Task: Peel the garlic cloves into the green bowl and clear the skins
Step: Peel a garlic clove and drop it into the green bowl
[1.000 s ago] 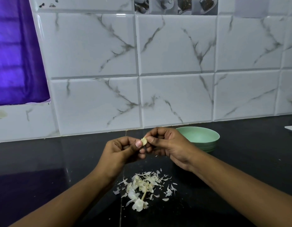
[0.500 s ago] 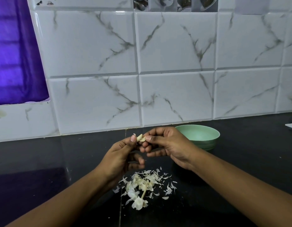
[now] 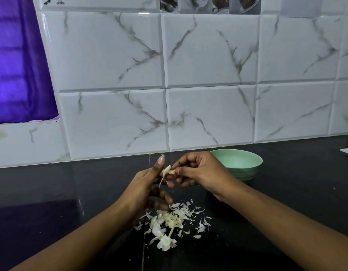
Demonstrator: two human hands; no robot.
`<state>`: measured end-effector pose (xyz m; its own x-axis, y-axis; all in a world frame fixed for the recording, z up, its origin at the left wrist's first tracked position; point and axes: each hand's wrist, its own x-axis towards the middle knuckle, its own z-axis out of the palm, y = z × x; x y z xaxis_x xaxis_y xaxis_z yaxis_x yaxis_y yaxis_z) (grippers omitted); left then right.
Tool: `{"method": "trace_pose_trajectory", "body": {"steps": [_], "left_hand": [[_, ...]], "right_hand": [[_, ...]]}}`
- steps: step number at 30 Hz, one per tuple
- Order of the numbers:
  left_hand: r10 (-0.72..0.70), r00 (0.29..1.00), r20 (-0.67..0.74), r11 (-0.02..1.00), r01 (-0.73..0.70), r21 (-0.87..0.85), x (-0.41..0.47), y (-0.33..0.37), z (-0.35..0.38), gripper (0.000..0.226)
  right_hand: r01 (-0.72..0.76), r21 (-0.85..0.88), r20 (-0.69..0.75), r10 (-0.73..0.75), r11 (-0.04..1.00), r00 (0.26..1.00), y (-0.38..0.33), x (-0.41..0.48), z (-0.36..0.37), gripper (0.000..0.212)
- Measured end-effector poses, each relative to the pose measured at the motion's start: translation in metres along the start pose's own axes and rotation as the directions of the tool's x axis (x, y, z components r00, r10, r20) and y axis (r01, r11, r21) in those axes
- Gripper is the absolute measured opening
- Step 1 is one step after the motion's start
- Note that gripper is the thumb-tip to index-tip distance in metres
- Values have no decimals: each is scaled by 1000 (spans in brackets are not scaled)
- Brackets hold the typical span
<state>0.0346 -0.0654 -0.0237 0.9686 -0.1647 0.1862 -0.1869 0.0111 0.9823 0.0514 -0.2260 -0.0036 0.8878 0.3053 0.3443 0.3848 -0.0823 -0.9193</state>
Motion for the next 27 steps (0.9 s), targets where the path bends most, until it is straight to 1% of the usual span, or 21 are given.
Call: {"method": "trace_pose_trajectory", "body": {"steps": [2,4,6,9,14,19,20,22,24,27], "left_hand": [[22,1000,0,999,-22,35,-1,1,0,59],[51,999,-18,996,-49,76,-1,2,-1,47],[67,997,-31,994,-64,93,-1,2,-2,39],[61,997,-47,995,-57,80,0,1,-4,38],[11,997,-80,1000,-10,20,1,1,-5,35],[-94,974,-205,988,66,-140,5,5,-9,34],[-98,971,-219,987,67,-146,5,6,-10,34],[-79,973,-218,993,56,-107,5,8,-9,35],[-70,979,-192,996,57,-69,4,9,-9,30],[-121,982,-146,991,111,-80,3,8,-9,26]], "right_hand": [[25,-91,-10,-26,996,1000,0,0,1,6],[48,-164,-11,-51,985,999,0,0,2,8],[59,-214,-11,-63,975,998,1,1,2,12],[64,-250,-25,-73,966,997,2,4,-1,17],[50,-210,-10,-53,976,999,3,4,-4,14],[28,-141,-1,-28,990,1000,3,4,-5,13],[23,-132,1,-23,991,1000,3,4,-5,12],[10,-122,1,-10,993,1000,2,3,-6,10],[-8,-116,1,8,993,1000,2,3,-6,9],[-37,-105,10,38,994,999,3,4,-7,10]]}}
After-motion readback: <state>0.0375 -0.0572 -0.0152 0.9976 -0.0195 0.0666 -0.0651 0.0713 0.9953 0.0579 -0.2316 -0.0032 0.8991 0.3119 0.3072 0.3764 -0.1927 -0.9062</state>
